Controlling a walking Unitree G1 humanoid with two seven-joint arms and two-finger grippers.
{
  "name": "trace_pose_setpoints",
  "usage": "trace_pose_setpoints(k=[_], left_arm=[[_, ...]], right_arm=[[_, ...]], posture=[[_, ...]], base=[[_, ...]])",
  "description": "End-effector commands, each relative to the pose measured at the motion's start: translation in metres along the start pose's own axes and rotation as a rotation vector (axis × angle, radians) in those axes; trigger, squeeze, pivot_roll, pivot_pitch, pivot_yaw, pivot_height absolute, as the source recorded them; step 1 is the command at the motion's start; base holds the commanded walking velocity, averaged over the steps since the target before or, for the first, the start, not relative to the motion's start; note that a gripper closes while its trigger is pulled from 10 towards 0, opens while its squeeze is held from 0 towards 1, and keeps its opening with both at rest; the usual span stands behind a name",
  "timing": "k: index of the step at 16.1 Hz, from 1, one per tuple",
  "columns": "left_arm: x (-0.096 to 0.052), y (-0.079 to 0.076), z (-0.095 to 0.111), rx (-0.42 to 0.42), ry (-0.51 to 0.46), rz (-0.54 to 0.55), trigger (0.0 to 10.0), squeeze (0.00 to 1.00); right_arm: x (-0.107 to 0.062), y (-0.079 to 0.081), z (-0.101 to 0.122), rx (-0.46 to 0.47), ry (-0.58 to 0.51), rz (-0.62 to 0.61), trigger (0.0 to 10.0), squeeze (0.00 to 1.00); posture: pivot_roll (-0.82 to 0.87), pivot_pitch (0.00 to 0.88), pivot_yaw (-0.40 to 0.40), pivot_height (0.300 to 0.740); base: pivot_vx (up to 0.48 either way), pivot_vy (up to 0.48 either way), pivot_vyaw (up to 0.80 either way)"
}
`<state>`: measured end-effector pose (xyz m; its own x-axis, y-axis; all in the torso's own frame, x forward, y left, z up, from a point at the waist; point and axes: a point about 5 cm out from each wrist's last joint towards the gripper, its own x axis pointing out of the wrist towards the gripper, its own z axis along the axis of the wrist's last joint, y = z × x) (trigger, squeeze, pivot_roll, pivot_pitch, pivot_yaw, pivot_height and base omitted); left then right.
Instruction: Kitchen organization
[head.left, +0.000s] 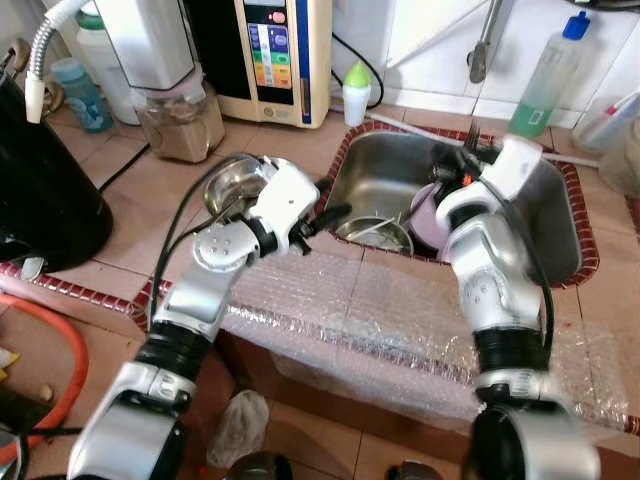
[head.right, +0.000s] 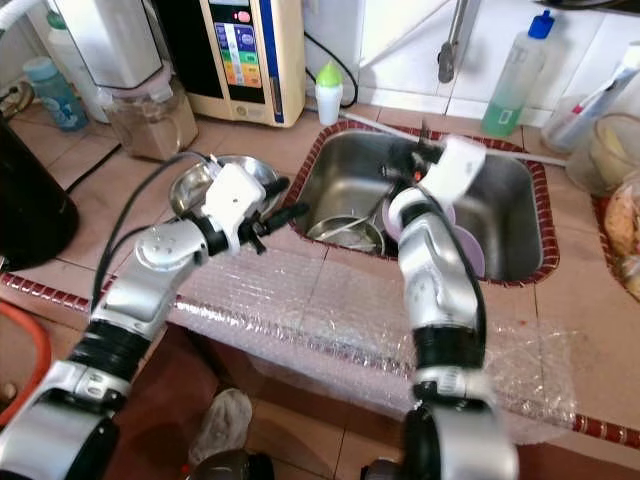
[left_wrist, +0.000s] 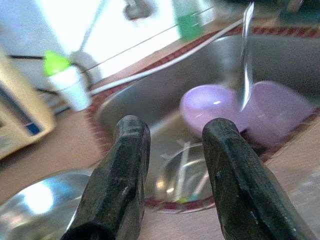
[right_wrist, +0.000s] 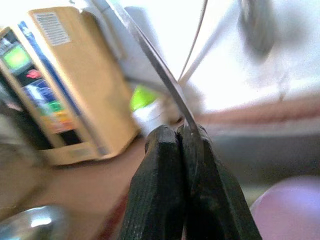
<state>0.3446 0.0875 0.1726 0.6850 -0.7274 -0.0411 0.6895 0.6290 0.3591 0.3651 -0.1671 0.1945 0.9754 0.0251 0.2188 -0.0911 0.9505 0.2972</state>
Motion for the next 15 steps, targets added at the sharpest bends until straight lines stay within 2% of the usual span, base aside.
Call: trace_pose_setpoints(k=[1,2,3,4,5,8,9,10,15], left_arm=[[-0.005,0.011,-0.005,0.011,0.043,0.041,10.0,1.00],[-0.006,0.014,-0.006,0.012,0.048,0.055,10.0,1.00],[-0.015,0.033,-0.012,0.028,0.100,0.150,10.0,1.00],[-0.020,0.043,-0.017,0.061,0.149,0.202,10.0,1.00],[-0.026,0.051,-0.024,0.090,0.204,0.246,10.0,1.00],[-0.038,0.067,-0.034,0.072,0.277,0.346,10.0,1.00],[-0.040,0.070,-0.036,0.068,0.295,0.365,10.0,1.00],[-0.043,0.074,-0.041,0.067,0.325,0.379,10.0,1.00],[-0.047,0.081,-0.045,0.061,0.370,0.411,10.0,1.00]], right_arm=[[0.001,-0.003,0.000,-0.090,-0.025,-0.027,0.0,0.00],[0.002,-0.004,0.000,-0.117,-0.033,-0.032,0.0,0.00],[-0.002,-0.013,-0.009,-0.316,-0.027,-0.045,0.0,0.00],[-0.006,-0.015,-0.017,-0.389,-0.012,-0.038,0.0,0.00],[-0.009,-0.016,-0.027,-0.428,0.002,-0.029,0.0,0.00],[-0.019,-0.021,-0.053,-0.452,0.096,-0.028,0.0,0.00],[-0.022,-0.025,-0.062,-0.449,0.126,-0.041,2.3,0.00],[-0.028,-0.029,-0.071,-0.438,0.166,-0.051,10.0,1.00],[-0.037,-0.032,-0.086,-0.399,0.216,-0.039,10.0,1.00]], posture=[[-0.10,0.024,0.051,0.740],[-0.10,0.024,0.051,0.740],[-0.09,0.029,0.051,0.740],[-0.09,0.029,0.052,0.740],[-0.09,0.030,0.053,0.740],[-0.09,0.029,0.054,0.740],[-0.09,0.029,0.052,0.740],[-0.09,0.029,0.050,0.740],[-0.08,0.027,0.048,0.740]], base=[[0.000,0.000,0.00],[0.000,0.000,0.00],[0.000,0.000,0.00],[0.000,0.000,0.00],[0.000,0.000,0.00],[0.000,0.000,0.00],[0.000,0.000,0.00],[0.000,0.000,0.00],[0.000,0.000,0.00]])
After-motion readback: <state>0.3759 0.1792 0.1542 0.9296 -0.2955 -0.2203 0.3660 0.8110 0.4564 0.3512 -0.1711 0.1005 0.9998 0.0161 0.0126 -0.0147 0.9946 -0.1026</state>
